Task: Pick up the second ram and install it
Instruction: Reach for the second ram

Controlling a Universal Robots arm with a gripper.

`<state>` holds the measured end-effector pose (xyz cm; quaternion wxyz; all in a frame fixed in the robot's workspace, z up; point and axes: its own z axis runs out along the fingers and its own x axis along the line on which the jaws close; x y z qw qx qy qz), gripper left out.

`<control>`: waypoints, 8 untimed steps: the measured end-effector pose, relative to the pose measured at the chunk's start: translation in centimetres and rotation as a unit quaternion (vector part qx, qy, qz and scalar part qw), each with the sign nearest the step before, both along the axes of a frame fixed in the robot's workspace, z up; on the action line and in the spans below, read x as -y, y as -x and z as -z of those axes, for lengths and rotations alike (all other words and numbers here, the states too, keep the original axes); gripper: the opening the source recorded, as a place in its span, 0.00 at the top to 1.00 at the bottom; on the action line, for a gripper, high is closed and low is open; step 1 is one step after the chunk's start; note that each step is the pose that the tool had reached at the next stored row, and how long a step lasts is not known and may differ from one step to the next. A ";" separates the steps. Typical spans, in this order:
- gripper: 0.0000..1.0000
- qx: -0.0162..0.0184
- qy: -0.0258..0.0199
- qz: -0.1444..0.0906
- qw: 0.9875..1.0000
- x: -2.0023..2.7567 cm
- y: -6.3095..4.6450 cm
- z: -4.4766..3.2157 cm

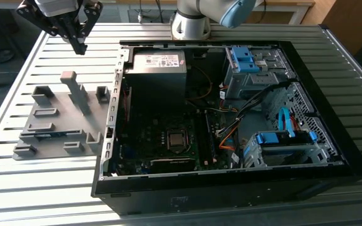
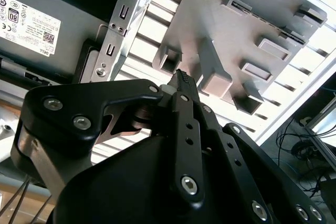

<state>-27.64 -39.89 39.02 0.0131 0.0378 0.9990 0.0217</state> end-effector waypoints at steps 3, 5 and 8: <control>0.89 0.000 0.000 0.000 1.000 0.00 0.0 0.00; 0.89 0.000 0.000 0.000 1.000 0.00 0.1 0.00; 0.89 0.000 0.000 0.000 1.000 0.00 0.2 0.00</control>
